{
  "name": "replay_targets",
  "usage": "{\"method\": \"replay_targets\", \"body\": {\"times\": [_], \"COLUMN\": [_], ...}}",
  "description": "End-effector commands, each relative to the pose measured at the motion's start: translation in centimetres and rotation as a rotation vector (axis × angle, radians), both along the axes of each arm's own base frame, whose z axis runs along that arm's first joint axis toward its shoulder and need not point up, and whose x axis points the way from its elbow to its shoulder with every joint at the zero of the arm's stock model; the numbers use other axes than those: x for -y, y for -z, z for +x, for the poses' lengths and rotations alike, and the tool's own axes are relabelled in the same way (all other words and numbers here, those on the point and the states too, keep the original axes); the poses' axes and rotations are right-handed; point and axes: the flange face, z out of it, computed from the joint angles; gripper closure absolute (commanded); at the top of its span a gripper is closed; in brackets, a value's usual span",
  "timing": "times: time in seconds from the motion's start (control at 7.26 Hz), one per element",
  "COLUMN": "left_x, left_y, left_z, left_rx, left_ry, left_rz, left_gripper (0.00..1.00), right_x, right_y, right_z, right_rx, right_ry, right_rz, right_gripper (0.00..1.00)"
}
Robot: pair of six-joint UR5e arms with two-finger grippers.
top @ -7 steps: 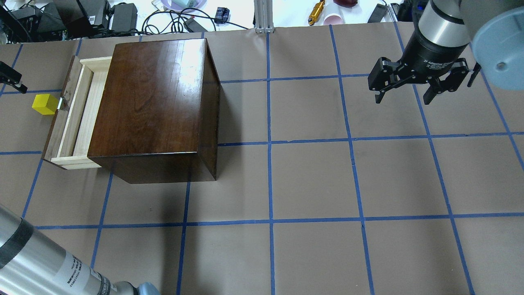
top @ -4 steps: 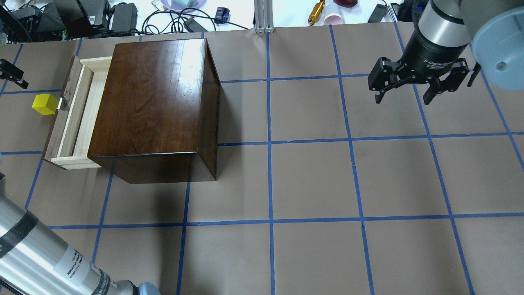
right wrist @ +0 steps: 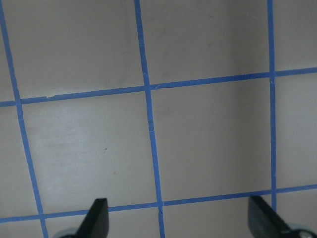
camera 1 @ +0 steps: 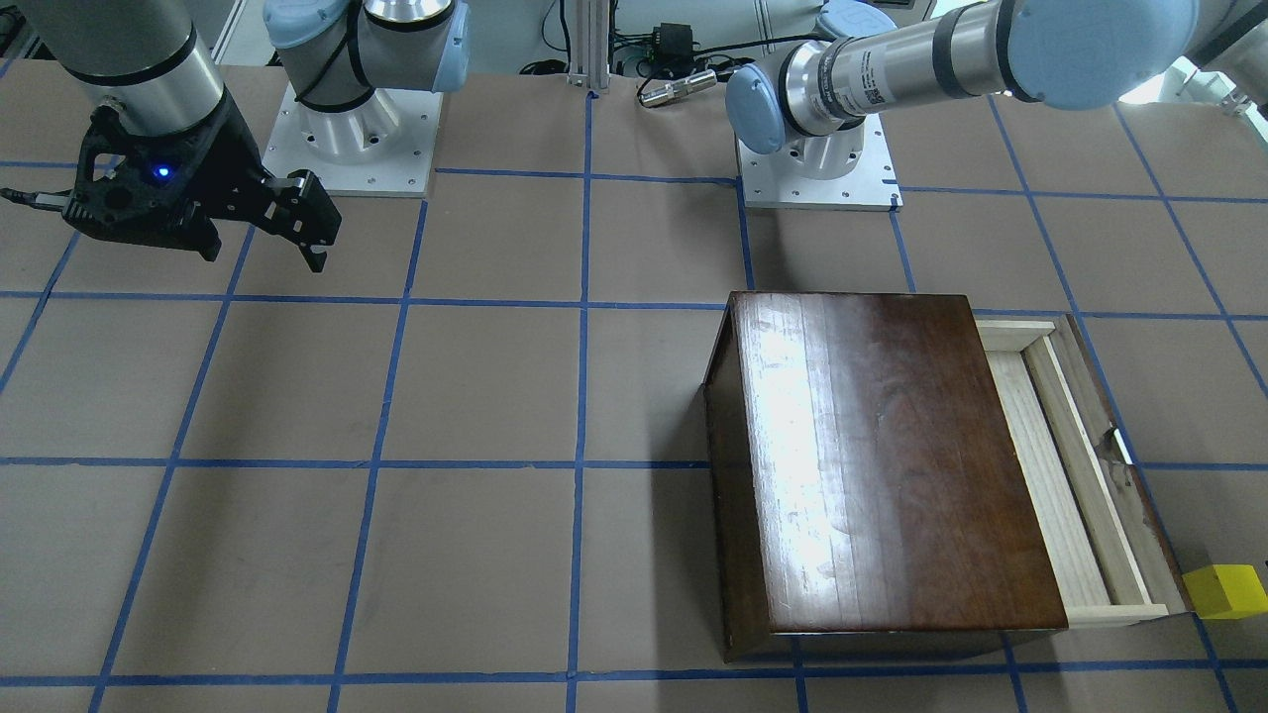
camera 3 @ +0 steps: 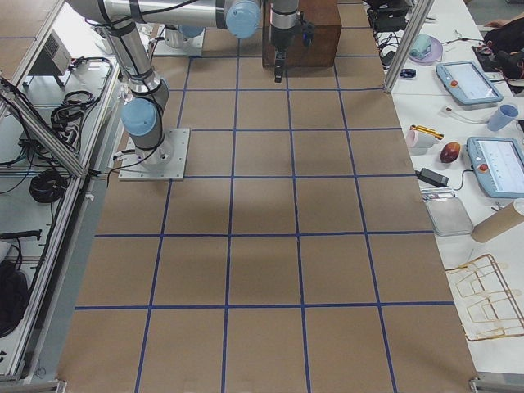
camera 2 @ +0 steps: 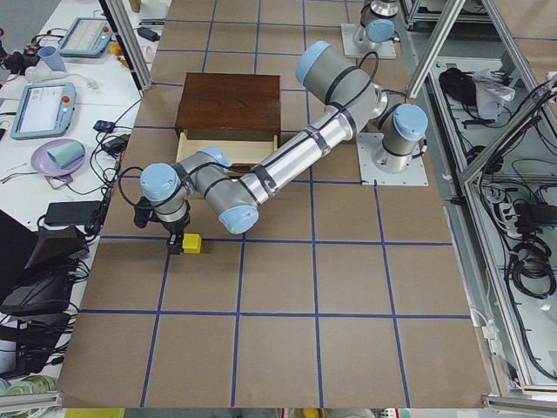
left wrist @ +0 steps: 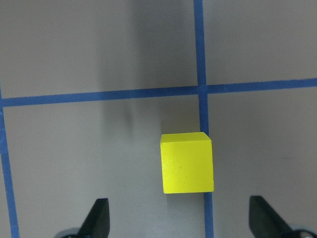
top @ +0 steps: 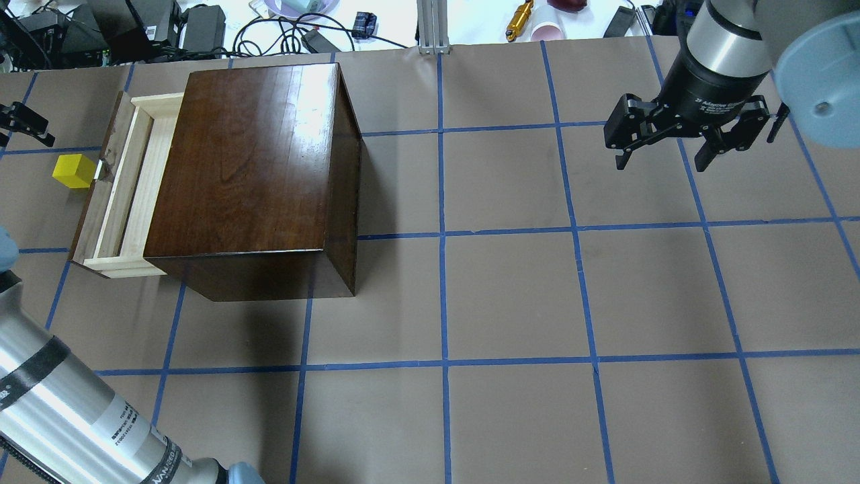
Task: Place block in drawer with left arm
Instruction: 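Lower the left gripper over the yellow cube and close on it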
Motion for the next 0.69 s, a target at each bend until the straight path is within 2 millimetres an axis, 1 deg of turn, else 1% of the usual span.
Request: {"method": "replay_targets", "body": {"times": [0.0, 0.55], "left_x": [0.6, 1.4], "left_y": [1.8, 5.3], "left_z": [-0.3, -0.2], "left_rx": [-0.02, -0.032], "left_ry": [0.004, 0.006], "left_rz": [0.008, 0.017], "left_gripper": [0.0, 0.0], "right_x": [0.0, 0.0], "right_y": [0.0, 0.0], "right_z": [0.0, 0.0], "right_rx": [-0.001, 0.001], "right_ry": [0.0, 0.0], "right_rz": [0.0, 0.0], "right_gripper": [0.0, 0.0]}}
